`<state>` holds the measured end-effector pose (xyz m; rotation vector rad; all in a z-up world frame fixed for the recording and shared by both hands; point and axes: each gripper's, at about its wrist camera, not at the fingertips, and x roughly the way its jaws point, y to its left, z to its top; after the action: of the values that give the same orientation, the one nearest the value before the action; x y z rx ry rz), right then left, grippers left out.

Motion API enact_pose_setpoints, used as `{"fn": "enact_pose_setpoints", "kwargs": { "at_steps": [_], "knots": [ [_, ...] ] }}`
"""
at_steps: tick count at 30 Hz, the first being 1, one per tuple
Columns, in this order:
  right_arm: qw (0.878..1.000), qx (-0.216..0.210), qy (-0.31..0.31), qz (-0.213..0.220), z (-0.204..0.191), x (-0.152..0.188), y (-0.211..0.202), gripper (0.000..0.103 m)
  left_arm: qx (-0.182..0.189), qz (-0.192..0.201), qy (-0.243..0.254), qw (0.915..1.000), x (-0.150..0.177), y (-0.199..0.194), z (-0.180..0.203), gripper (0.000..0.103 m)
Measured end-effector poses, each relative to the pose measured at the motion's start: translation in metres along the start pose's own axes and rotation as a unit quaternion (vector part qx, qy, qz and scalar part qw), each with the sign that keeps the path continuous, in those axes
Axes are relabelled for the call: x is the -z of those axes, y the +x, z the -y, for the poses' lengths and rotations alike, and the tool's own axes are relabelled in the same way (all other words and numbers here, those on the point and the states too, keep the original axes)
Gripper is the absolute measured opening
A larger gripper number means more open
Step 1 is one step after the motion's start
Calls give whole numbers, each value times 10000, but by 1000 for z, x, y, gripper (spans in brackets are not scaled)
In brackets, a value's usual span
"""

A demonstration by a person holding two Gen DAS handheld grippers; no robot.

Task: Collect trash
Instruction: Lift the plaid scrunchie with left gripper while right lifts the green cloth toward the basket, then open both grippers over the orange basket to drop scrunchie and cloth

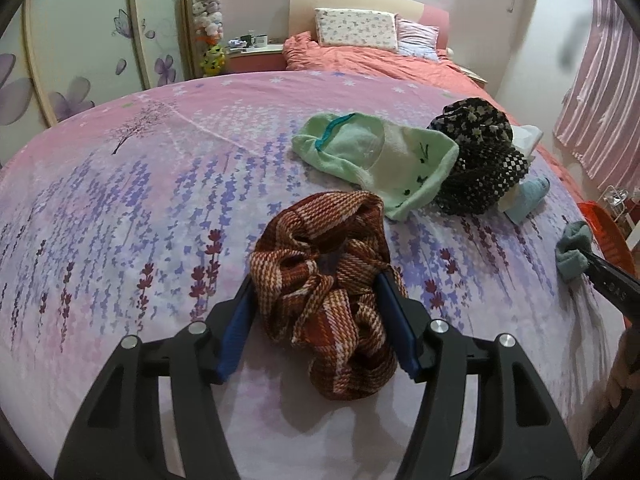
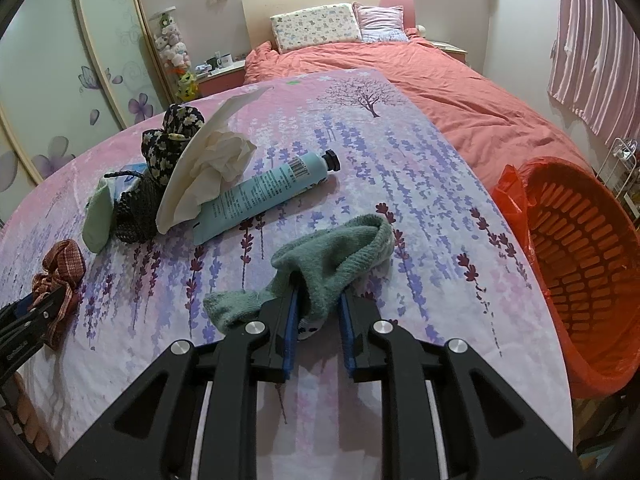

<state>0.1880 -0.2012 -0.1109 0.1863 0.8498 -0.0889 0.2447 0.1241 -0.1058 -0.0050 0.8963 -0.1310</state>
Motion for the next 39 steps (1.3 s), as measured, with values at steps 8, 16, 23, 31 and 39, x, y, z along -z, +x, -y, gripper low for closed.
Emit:
{"fn": "enact_pose_setpoints", "kwargs": {
  "at_steps": [8, 16, 23, 31, 39],
  "knots": [
    [9999, -147, -8, 58, 1, 4, -5, 11, 83, 34, 142, 9999, 0, 0, 6, 42],
    [9984, -300, -259, 402, 7, 11, -35, 7, 314, 402, 211, 9985, -8, -20, 16, 28],
    [9955, -367, -246, 834, 17, -1, -70, 7, 562, 721, 212, 9956, -20, -50, 29, 28],
    [9895, -364, -66, 1398, 51, -17, -115, 7, 1052, 1021, 307, 9887, -35, -86, 77, 28],
    [9865, -133, 143, 1627, 96, -20, -132, 7, 1710, 1134, 644, 9766, -44, -104, 152, 28]
  ]
}}
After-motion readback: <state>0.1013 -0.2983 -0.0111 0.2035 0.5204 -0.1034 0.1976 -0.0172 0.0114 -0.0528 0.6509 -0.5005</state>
